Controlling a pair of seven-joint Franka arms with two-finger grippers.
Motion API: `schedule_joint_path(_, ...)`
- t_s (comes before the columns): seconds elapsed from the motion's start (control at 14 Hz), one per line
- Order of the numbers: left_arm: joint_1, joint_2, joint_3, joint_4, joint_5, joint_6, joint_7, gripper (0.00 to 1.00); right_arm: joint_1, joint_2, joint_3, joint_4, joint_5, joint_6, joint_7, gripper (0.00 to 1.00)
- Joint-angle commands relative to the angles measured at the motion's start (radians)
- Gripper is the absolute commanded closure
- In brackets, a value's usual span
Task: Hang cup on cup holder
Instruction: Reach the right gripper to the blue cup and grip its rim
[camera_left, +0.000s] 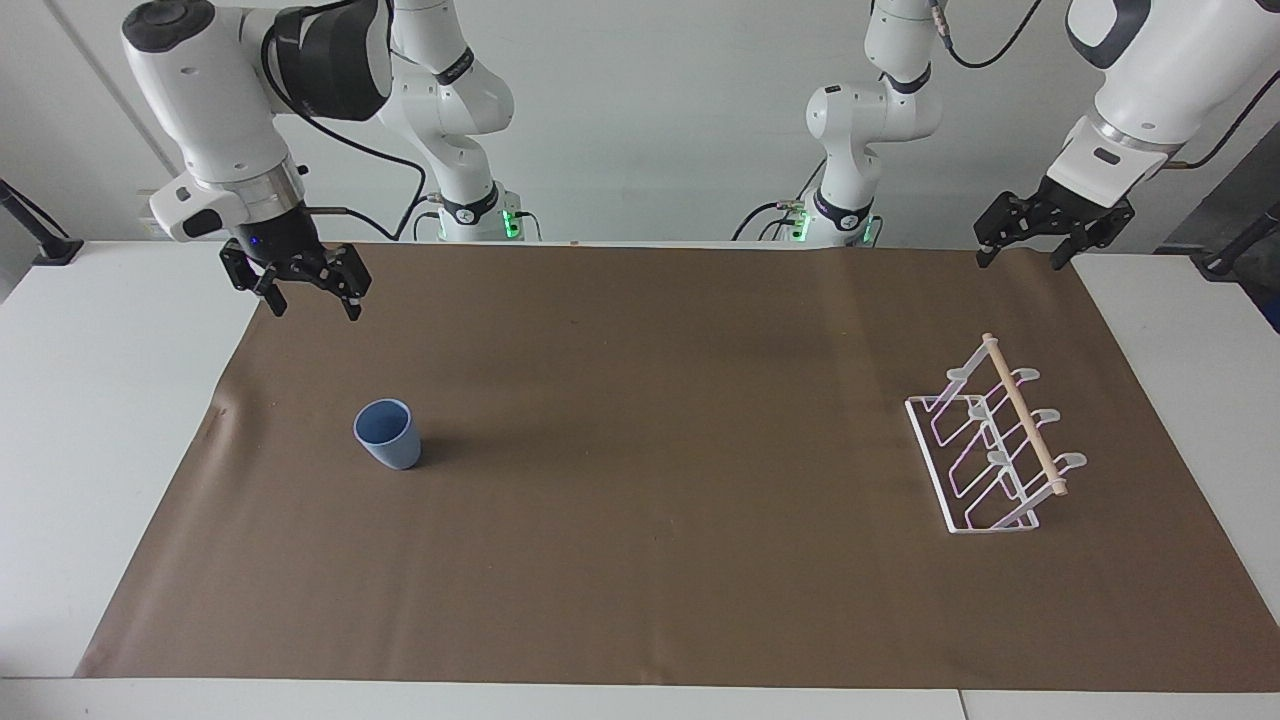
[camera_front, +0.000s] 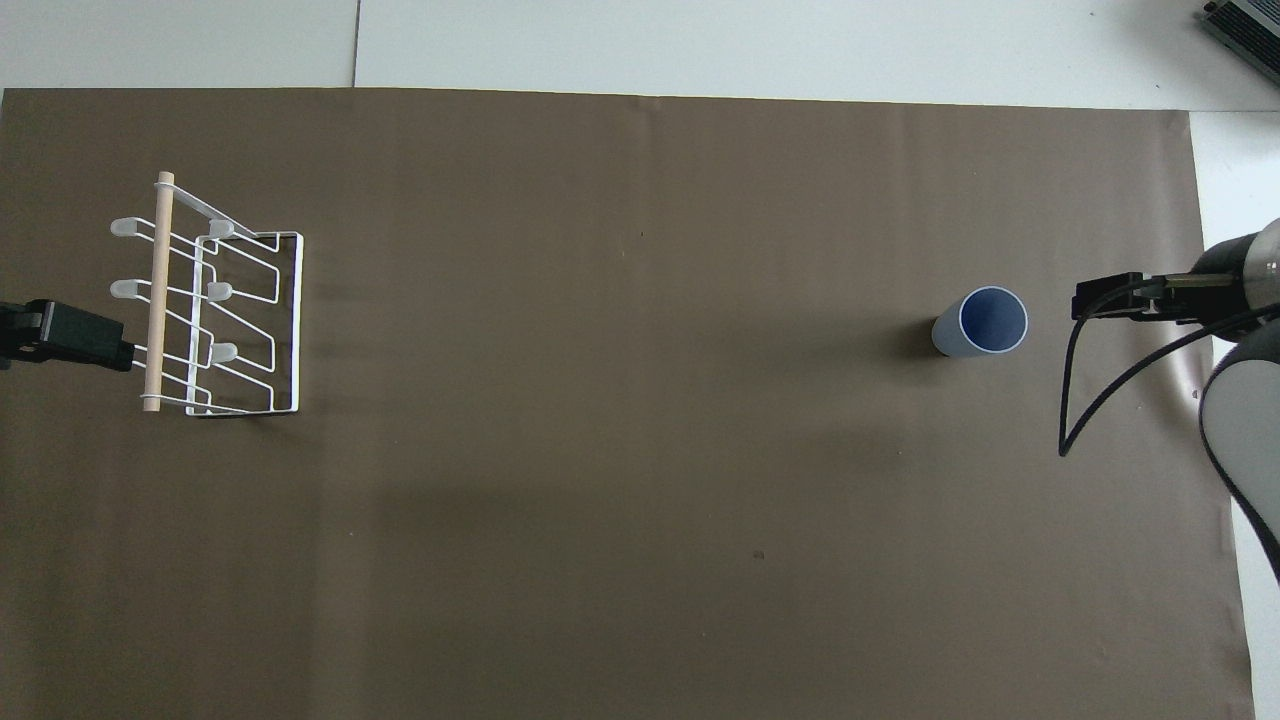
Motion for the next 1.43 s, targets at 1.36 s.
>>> schedule_joint_path(1.36, 0.007, -0.015, -0.006, -0.006, 0.017, -0.011, 0.006, 0.0, -0.043, 0.217, 0.009, -0.178, 0.101, 0.389, -0.143, 0.0)
